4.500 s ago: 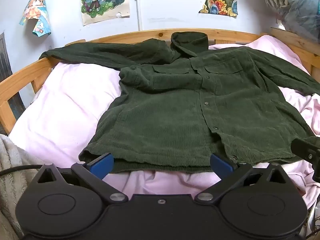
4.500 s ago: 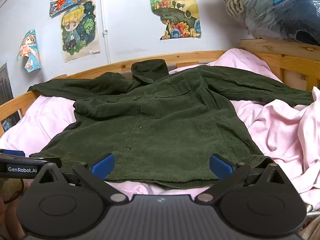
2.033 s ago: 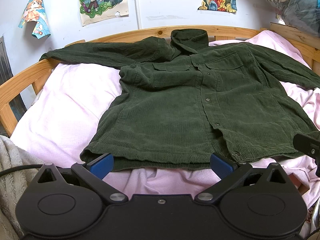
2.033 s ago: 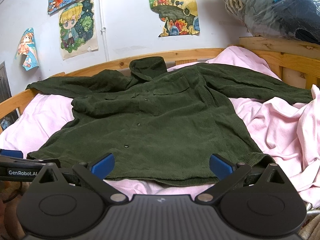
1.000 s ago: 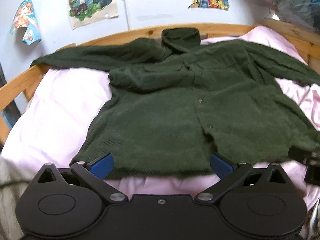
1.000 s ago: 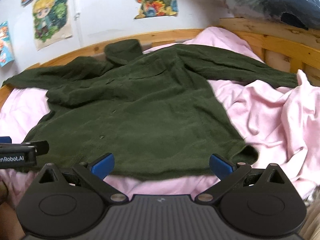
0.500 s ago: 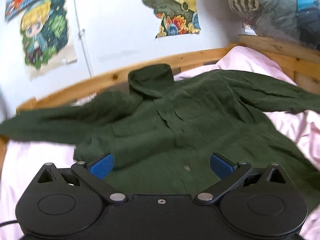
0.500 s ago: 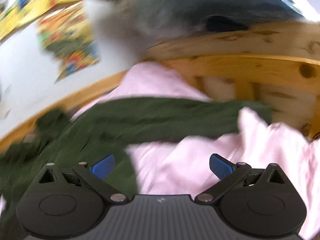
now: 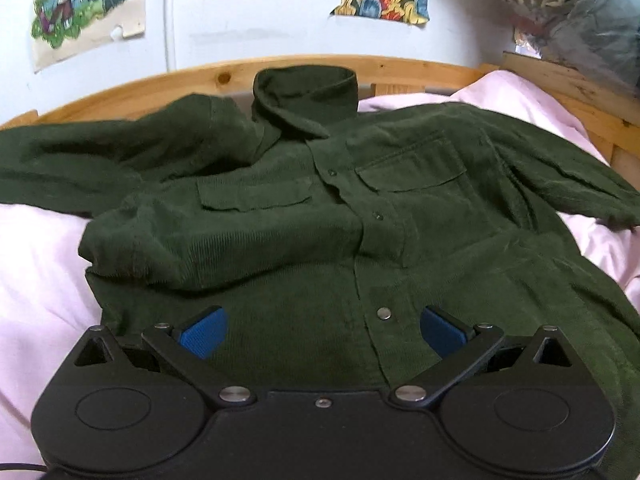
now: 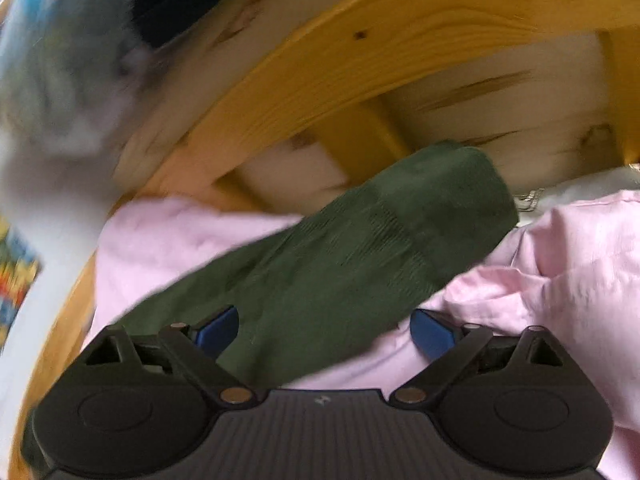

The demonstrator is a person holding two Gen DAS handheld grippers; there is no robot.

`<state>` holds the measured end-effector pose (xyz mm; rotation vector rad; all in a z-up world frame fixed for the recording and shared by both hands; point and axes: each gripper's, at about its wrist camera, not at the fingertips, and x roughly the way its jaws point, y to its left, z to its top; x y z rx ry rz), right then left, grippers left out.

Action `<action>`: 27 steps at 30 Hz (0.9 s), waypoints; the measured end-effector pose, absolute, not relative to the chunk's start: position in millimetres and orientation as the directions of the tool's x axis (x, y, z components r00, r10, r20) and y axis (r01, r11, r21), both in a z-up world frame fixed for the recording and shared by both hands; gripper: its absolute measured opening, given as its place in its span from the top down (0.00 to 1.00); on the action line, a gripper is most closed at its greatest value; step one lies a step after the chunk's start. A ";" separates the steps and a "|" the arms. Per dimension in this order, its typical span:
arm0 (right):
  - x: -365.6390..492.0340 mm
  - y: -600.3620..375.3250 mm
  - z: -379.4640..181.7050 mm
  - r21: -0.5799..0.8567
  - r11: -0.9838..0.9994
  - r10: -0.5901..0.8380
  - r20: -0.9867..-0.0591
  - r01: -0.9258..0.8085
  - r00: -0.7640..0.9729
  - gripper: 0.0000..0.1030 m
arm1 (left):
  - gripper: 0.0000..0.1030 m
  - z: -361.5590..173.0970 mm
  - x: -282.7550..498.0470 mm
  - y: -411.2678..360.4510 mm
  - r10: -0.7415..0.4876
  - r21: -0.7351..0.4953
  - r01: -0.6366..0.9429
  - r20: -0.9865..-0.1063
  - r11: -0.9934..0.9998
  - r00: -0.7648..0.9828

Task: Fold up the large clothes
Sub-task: 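Grasp the green shirt's sleeve cuff with the right tool and lift it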

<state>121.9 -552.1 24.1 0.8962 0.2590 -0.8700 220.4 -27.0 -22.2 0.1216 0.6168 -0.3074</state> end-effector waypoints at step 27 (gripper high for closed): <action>278.1 -315.7 199.8 -0.455 0.775 -0.427 0.135 0.438 0.894 0.96 | 0.00 16.1 232.7 27.3 -0.165 -0.011 0.190 -0.543 0.982 0.824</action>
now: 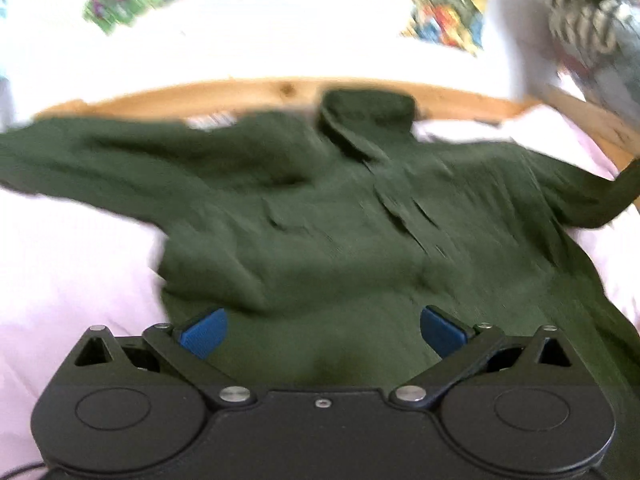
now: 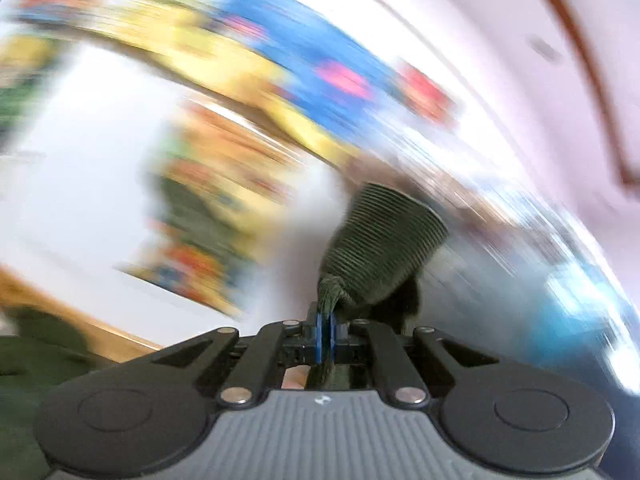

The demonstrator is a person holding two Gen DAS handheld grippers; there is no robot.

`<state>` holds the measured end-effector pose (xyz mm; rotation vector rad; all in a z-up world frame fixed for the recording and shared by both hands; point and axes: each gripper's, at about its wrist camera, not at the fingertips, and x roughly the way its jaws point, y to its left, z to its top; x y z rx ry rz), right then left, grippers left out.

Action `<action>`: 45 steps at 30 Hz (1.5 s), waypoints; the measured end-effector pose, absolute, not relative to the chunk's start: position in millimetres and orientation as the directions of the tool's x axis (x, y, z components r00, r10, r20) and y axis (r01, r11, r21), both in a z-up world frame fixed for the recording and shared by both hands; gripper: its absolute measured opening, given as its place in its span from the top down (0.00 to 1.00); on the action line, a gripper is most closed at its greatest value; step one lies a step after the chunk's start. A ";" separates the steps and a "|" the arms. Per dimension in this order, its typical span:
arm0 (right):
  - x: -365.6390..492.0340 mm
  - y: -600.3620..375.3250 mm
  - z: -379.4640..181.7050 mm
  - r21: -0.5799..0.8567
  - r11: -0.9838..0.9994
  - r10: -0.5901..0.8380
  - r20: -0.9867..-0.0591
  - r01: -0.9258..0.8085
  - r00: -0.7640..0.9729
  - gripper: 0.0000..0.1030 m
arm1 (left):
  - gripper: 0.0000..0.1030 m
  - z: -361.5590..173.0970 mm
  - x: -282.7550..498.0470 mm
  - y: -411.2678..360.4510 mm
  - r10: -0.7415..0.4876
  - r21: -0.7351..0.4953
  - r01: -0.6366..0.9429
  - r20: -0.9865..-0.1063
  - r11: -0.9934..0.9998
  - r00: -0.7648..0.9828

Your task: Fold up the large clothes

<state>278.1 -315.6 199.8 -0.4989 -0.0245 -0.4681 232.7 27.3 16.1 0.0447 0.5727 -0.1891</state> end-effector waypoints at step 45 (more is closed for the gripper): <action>466.0 -386.8 98.1 -0.124 0.971 -0.239 -0.453 0.205 0.859 0.95 | 0.76 -31.2 298.8 54.4 -0.319 -0.220 0.234 -0.545 0.947 0.775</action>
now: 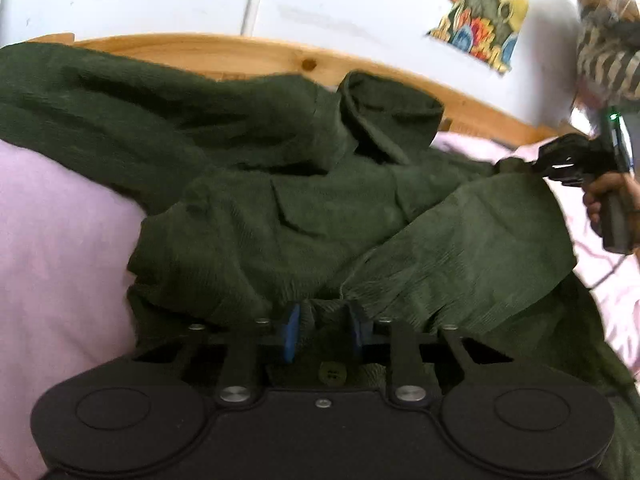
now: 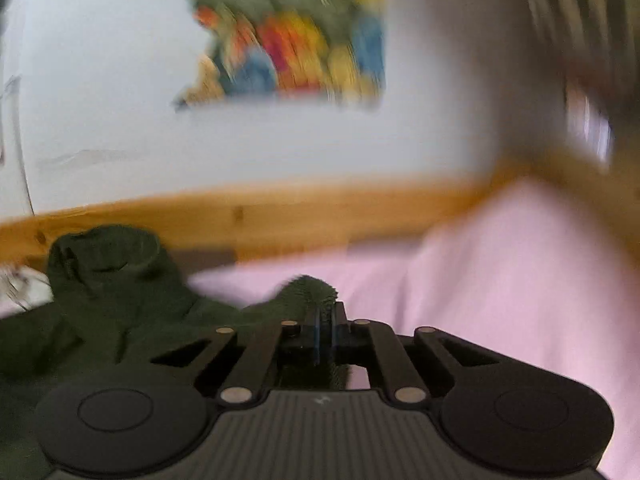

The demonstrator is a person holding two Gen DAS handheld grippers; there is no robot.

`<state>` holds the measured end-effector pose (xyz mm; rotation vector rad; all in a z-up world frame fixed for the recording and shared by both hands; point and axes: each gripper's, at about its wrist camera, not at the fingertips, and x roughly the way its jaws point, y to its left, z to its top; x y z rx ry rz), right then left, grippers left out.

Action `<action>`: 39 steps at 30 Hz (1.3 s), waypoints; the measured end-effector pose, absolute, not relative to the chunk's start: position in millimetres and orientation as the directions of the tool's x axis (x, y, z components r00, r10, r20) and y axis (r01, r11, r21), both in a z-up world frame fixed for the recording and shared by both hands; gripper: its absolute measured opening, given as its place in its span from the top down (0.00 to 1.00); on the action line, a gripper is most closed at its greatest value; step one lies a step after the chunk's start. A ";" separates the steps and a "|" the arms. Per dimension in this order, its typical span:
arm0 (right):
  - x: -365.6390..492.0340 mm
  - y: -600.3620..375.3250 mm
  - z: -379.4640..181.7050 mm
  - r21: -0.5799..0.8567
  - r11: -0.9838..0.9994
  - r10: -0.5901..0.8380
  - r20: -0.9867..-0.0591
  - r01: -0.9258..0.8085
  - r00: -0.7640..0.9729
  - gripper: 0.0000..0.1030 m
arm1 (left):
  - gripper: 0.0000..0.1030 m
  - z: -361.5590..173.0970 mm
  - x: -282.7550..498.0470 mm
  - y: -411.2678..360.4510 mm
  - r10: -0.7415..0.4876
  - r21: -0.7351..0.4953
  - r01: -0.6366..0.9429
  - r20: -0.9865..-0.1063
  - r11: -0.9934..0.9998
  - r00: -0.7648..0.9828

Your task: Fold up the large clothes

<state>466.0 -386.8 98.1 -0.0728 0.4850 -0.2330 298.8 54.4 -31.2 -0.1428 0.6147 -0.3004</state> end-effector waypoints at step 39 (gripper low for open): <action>297.7 -340.7 55.7 0.004 0.973 -0.193 -0.534 0.231 0.823 0.35 | 0.25 -26.7 320.2 43.7 -0.479 -0.396 0.294 -0.530 0.870 0.700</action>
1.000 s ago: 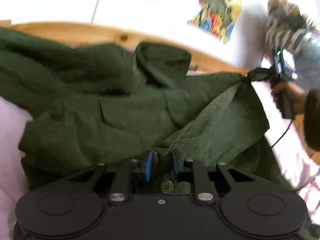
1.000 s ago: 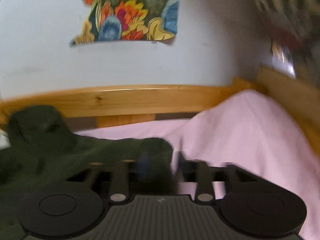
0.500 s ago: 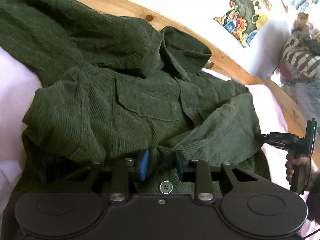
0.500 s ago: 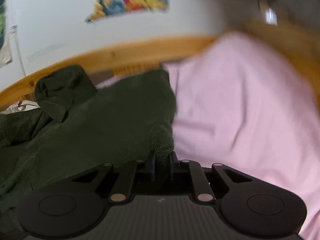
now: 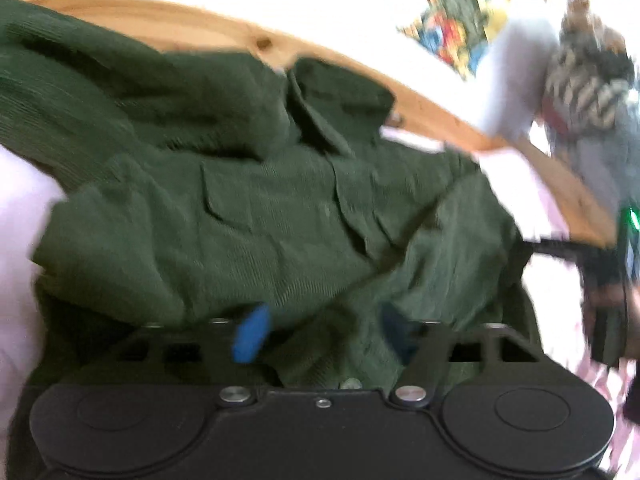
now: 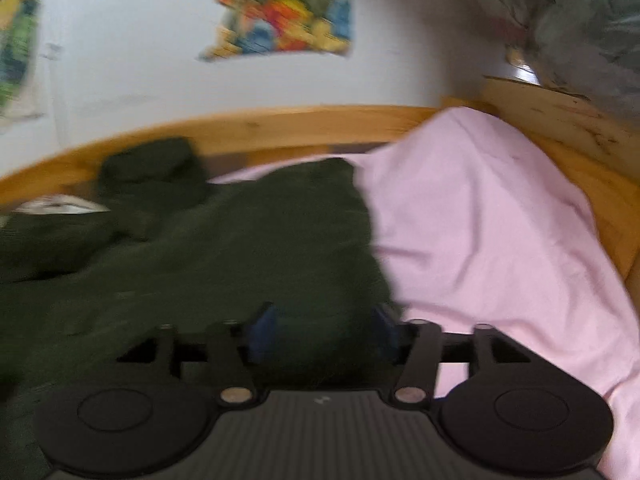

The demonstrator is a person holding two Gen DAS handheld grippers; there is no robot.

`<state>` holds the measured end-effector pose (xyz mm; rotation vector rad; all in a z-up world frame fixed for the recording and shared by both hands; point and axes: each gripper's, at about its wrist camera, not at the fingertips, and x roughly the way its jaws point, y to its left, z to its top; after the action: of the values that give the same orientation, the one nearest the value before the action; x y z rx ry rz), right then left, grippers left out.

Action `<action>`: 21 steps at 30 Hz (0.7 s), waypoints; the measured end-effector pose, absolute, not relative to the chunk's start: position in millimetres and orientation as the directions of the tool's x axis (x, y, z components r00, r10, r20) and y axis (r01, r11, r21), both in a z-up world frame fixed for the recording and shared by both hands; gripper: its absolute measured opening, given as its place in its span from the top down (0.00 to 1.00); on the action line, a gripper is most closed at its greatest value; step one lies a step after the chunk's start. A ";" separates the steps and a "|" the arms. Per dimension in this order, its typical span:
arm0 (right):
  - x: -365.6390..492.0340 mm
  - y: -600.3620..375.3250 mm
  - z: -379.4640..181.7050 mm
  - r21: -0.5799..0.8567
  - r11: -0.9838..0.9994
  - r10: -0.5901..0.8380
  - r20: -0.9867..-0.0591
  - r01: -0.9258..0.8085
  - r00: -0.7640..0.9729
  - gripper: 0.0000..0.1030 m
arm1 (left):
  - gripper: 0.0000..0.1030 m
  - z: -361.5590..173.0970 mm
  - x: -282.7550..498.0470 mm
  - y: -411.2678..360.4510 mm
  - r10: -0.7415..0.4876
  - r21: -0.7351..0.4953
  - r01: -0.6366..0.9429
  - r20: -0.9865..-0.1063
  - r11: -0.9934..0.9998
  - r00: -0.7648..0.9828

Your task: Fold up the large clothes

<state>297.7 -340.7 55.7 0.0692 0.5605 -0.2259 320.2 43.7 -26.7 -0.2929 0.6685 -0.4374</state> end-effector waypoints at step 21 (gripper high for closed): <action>188.8 -196.4 -7.3 0.243 0.969 0.177 -0.544 -0.048 0.820 0.04 | 0.05 103.7 350.7 312.7 0.220 -0.296 -0.379 -0.453 0.877 0.864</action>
<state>188.8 -196.3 -7.3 0.2239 0.5983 0.1210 350.7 312.7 103.7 -0.3886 0.4226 0.3222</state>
